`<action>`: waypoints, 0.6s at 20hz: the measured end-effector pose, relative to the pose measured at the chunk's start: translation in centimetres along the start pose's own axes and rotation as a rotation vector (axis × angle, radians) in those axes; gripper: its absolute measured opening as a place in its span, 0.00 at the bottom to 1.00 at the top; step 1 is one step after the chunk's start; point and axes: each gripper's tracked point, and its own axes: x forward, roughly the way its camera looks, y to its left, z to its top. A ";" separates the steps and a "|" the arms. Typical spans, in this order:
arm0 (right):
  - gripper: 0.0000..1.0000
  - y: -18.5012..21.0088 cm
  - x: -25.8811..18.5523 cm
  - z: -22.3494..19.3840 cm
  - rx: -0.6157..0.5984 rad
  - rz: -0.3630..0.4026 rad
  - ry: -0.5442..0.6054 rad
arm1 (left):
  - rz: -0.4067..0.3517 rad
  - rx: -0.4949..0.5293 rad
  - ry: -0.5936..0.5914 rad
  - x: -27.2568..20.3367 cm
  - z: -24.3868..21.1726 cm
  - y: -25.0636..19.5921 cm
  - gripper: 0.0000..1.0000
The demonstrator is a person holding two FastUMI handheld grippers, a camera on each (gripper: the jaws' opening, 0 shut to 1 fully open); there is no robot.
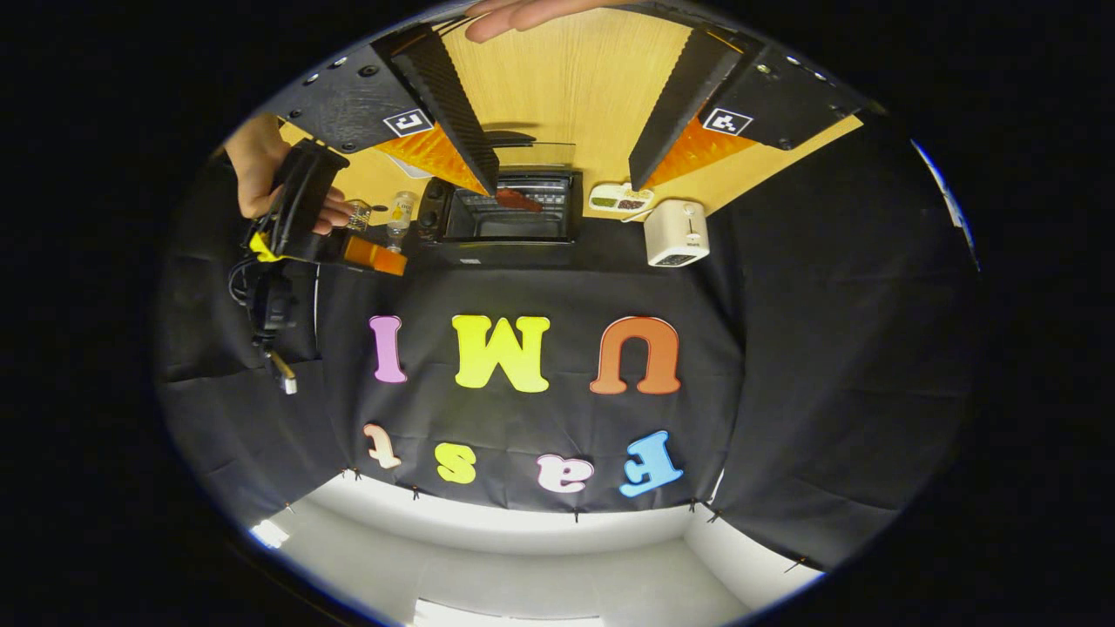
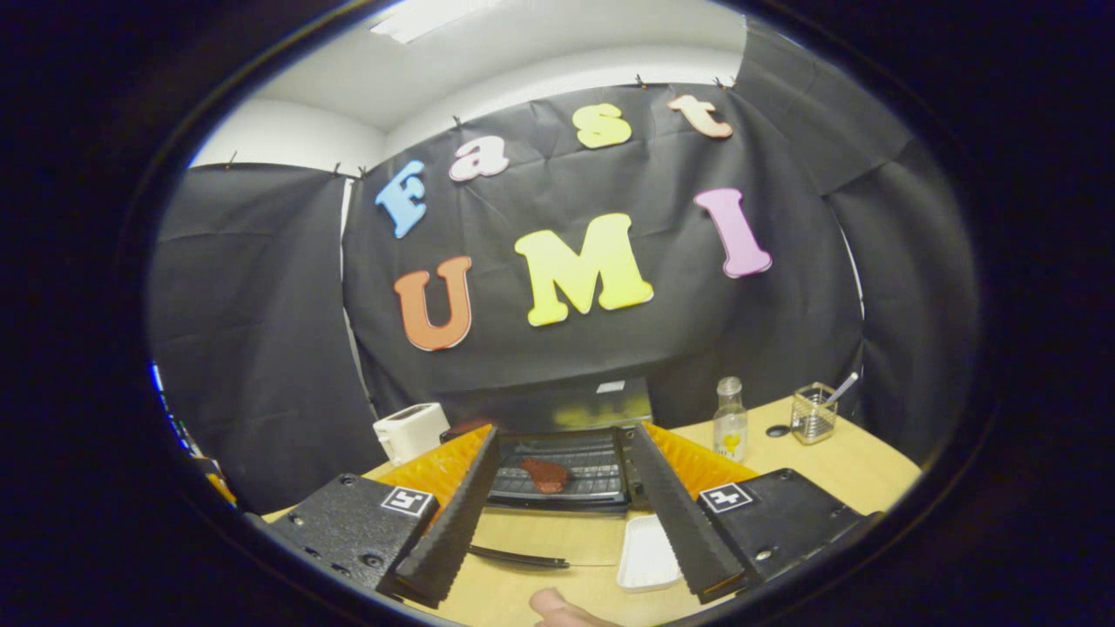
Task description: Open the electric oven with the left hand, put the food in, and close the electric oven.
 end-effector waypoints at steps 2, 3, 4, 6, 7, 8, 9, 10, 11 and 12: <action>0.99 -1.0 -2.2 1.9 -0.039 -0.014 -0.036 | -0.002 0.020 0.009 1.3 -0.3 -0.6 0.96; 1.00 -1.1 -3.4 3.0 -0.052 -0.015 -0.054 | -0.005 0.024 0.023 2.0 -0.8 -1.0 0.96; 0.95 -1.4 -4.6 3.9 -0.059 -0.019 -0.069 | -0.013 0.021 0.040 2.5 -1.4 -1.5 0.96; 0.96 -2.0 -6.7 5.7 -0.062 -0.027 -0.098 | -0.041 0.013 0.070 3.9 -2.5 -2.9 0.96; 0.96 -2.5 -7.8 6.6 -0.064 -0.035 -0.117 | -0.056 0.011 0.083 4.4 -3.0 -3.4 0.96; 0.96 -3.0 -8.9 7.8 -0.063 -0.045 -0.143 | -0.064 0.013 0.104 5.0 -3.9 -4.0 0.96; 0.96 -3.4 -9.8 8.6 -0.067 -0.052 -0.165 | -0.071 0.019 0.126 5.7 -4.9 -4.4 0.96; 0.96 -3.9 -10.6 9.2 -0.074 -0.062 -0.179 | -0.083 0.024 0.148 6.3 -5.8 -5.1 0.96; 1.00 -4.5 -11.5 9.6 -0.086 -0.079 -0.189 | -0.104 0.027 0.166 6.8 -6.6 -6.2 0.96; 1.00 -5.2 -12.5 9.8 -0.103 -0.093 -0.192 | -0.129 0.029 0.183 7.5 -7.7 -7.4 0.96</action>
